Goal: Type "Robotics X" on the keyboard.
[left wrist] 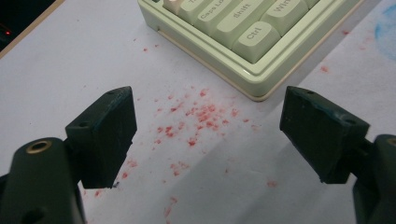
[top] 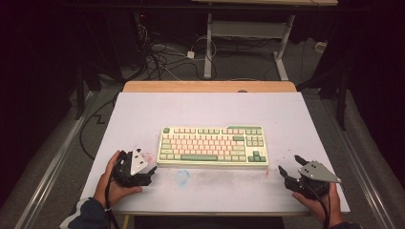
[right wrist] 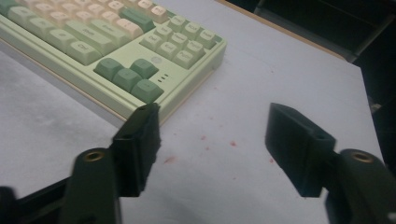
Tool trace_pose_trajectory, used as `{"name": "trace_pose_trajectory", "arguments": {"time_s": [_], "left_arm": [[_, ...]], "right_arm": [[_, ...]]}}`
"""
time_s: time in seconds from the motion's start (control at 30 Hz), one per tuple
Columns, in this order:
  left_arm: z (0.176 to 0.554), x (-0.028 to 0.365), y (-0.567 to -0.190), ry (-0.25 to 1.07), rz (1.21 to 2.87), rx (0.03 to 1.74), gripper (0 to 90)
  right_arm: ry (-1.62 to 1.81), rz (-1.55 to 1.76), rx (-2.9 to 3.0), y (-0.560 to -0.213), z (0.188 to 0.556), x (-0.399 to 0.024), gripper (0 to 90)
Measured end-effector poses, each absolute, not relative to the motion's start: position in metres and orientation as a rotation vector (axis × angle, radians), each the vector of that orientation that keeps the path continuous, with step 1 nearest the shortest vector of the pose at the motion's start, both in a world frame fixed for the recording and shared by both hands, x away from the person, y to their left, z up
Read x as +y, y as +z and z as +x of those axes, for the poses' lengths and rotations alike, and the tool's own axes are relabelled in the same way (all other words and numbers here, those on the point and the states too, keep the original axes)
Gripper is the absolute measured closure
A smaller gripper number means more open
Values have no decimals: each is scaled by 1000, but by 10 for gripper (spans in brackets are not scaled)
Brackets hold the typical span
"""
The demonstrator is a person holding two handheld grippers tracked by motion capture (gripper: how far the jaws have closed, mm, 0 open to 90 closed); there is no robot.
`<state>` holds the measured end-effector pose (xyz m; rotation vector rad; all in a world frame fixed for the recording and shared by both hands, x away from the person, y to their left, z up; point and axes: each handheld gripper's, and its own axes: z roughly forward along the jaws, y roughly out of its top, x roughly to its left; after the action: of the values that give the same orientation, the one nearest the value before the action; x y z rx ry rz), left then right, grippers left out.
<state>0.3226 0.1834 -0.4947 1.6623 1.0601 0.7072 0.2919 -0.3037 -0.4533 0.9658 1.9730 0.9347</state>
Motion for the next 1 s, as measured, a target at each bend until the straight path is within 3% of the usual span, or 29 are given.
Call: {"name": "trace_pose_trajectory", "arguments": {"time_s": [0.1, 0.13, 0.23, 0.27, 0.3, 0.4, 0.73, 1.0], "left_arm": [[323, 184, -495, 704, 1662, 1066, 173], [323, 184, -495, 703, 1659, 1068, 173], [323, 184, -495, 704, 1663, 1069, 173], [323, 185, -495, 701, 1662, 1070, 173], [323, 185, -495, 706, 1661, 1071, 173], [323, 185, -495, 702, 1664, 1072, 173], [323, 186, -496, 700, 1667, 1075, 174], [322, 187, -496, 695, 1674, 1076, 175]], "right_arm": [[948, 959, 1993, -451, 294, -303, 528], [948, 959, 1993, -451, 294, -303, 528], [978, 964, 2057, -446, 302, -297, 716], [978, 964, 2057, -446, 302, -297, 716], [991, 949, 2116, -443, 310, -290, 817], [1000, 938, 2155, -440, 317, -281, 892], [1009, 804, 2269, -425, 356, -222, 900], [956, 758, 2357, -438, 376, -189, 900]]}}
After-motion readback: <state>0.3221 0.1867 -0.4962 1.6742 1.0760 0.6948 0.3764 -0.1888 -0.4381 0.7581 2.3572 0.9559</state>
